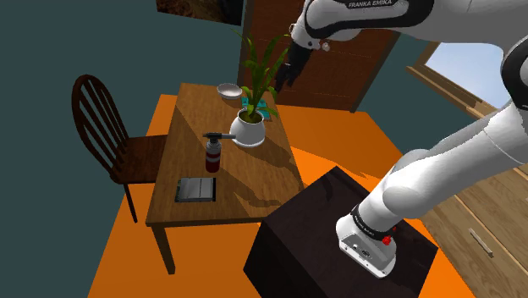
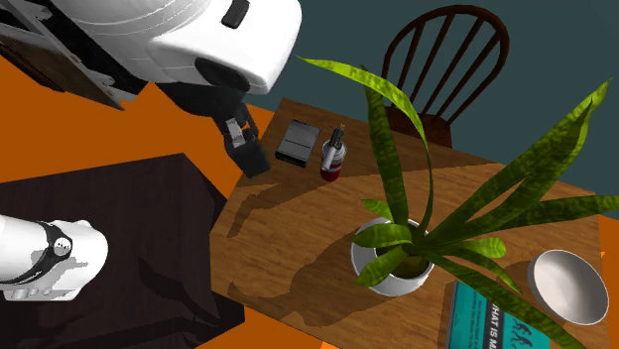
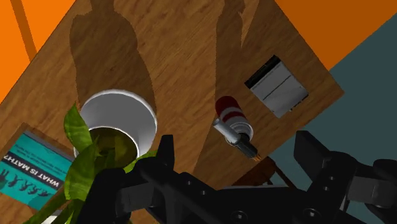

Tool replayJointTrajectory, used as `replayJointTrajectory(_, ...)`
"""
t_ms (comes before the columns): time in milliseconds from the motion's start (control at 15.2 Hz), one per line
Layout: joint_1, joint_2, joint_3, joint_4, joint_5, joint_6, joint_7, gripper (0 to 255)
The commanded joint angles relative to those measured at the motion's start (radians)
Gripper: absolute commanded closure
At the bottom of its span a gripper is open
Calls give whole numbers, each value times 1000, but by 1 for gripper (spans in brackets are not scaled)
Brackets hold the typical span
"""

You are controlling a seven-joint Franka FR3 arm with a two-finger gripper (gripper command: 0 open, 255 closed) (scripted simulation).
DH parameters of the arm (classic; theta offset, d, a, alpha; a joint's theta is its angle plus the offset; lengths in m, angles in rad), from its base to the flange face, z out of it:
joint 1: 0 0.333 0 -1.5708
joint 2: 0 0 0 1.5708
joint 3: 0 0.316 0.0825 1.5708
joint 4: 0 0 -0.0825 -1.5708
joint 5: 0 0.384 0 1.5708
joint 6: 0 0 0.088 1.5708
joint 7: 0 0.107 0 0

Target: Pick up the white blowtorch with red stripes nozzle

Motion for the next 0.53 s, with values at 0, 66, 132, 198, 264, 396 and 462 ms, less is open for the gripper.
replayJointTrajectory(0,12,71,1,26,1,33,-45,0)
replayJointTrajectory(66,18,107,2,42,2,47,-65,0)
replayJointTrajectory(132,23,143,4,58,2,61,-85,0)
replayJointTrajectory(198,28,179,7,75,2,74,-104,0)
replayJointTrajectory(264,33,215,10,93,2,86,-123,0)
replayJointTrajectory(396,41,287,17,131,1,108,-160,0)
replayJointTrajectory(462,45,323,21,151,0,118,-177,0)
